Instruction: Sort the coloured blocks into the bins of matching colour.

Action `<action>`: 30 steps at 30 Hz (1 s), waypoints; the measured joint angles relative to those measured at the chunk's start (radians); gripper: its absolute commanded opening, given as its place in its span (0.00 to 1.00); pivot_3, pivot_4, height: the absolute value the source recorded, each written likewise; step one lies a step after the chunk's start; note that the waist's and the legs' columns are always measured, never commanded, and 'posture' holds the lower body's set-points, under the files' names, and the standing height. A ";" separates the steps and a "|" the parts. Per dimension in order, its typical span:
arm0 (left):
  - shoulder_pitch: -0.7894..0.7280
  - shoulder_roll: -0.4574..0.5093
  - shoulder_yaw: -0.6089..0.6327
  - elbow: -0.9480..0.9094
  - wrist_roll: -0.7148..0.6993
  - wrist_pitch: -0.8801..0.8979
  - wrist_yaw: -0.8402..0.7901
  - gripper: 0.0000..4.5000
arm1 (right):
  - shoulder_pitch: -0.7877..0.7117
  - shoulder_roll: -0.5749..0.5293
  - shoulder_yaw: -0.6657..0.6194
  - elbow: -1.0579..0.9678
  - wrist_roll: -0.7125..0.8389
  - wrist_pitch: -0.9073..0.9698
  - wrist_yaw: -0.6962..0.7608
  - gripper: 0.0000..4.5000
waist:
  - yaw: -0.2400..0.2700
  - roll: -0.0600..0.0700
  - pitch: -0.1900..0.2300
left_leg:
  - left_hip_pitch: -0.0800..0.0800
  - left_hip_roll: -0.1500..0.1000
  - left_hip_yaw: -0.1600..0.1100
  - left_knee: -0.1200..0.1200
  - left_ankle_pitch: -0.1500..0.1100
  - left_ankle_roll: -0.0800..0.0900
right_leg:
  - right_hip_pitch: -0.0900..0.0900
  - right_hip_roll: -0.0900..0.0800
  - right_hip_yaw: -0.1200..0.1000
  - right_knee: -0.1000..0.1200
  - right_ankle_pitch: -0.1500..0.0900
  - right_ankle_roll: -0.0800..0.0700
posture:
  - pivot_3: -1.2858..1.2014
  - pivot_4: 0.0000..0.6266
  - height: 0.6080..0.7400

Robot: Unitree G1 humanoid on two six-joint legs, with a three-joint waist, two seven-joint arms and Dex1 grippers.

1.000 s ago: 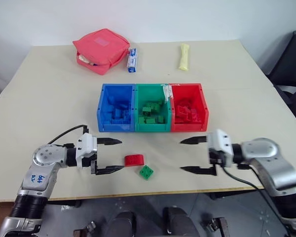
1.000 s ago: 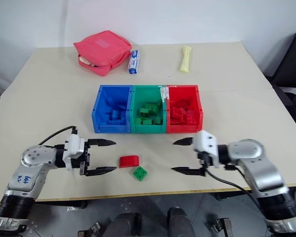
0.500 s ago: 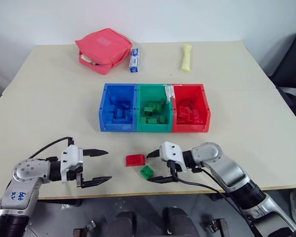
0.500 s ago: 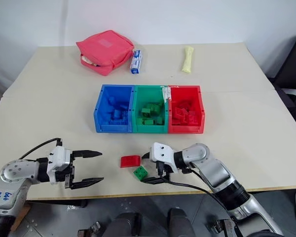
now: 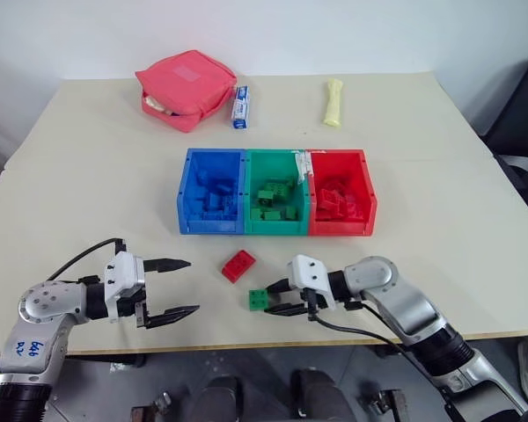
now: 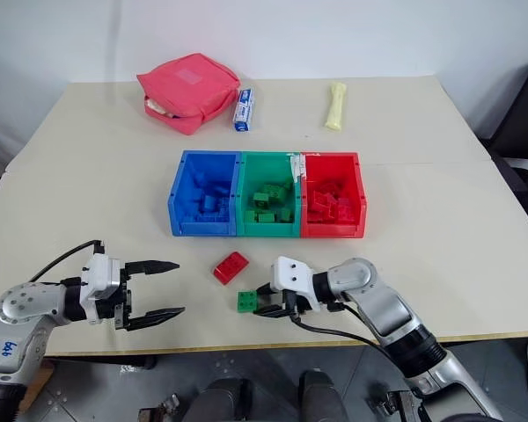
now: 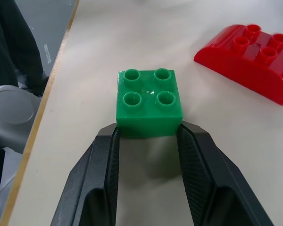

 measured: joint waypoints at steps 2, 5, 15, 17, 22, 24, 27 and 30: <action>-0.014 -0.027 0.012 -0.003 -0.029 0.026 0.031 1.00 | -0.013 -0.003 -0.075 -0.008 0.057 0.018 -0.001 0.31 | 0.000 0.000 0.000 | 0.000 0.000 0.000 0.000 0.000 0.000 | 0.000 0.000 0.000 0.000 0.000 0.000 | 0.52 0.24 1.00; -0.033 -0.057 0.043 -0.014 -0.068 0.062 0.084 1.00 | -0.082 0.005 -0.187 -0.013 0.132 0.067 -0.034 0.31 | -0.004 0.000 0.000 | 0.000 0.001 0.000 0.000 0.000 -0.001 | -0.001 0.001 0.000 0.002 0.000 0.000 | 0.52 0.24 1.00; -0.016 -0.110 0.097 -0.050 -0.116 0.126 0.213 1.00 | -0.354 0.110 -0.290 0.258 0.070 0.066 -0.279 0.54 | -0.004 0.000 0.000 | 0.000 0.000 0.001 0.000 0.000 -0.001 | -0.003 0.000 0.000 0.006 0.000 0.000 | 0.52 0.24 1.00; -0.016 -0.111 0.097 -0.050 -0.116 0.126 0.220 1.00 | -0.363 0.118 -0.286 0.281 0.060 0.059 -0.286 0.70 | -0.003 0.000 0.000 | 0.000 0.000 0.000 0.000 0.000 -0.001 | -0.003 0.000 0.000 0.006 0.000 0.000 | 0.52 0.24 1.00; -0.018 -0.090 0.094 -0.051 -0.115 0.168 0.231 1.00 | -0.349 0.097 -0.284 0.270 0.050 0.051 -0.273 0.99 | -0.003 0.000 0.000 | -0.001 0.000 0.000 0.000 0.000 -0.001 | -0.003 0.000 0.000 0.006 0.000 0.000 | 0.52 0.24 1.00; -0.019 -0.080 0.095 -0.049 -0.107 0.175 0.231 1.00 | -0.305 0.064 -0.296 0.236 0.057 0.039 -0.253 0.99 | -0.001 0.000 0.000 | -0.001 0.000 0.000 -0.001 0.000 -0.001 | -0.002 0.000 0.000 0.006 0.000 0.000 | 0.52 0.24 1.00; -0.027 -0.071 0.099 -0.026 -0.093 0.162 0.230 1.00 | -0.185 0.028 -0.359 0.149 0.132 -0.034 -0.152 0.99 | -0.001 0.000 0.000 | -0.001 0.000 0.000 -0.001 0.000 0.000 | -0.002 0.000 -0.001 0.005 0.000 0.000 | 0.52 0.24 1.00; -0.038 -0.043 0.120 0.038 -0.074 0.134 0.221 1.00 | -0.062 0.017 -0.426 0.035 0.249 -0.106 -0.046 0.99 | -0.004 0.000 0.000 | -0.001 0.000 0.001 -0.001 0.000 -0.001 | -0.001 0.001 0.000 0.005 0.000 0.000 | 0.52 0.24 1.00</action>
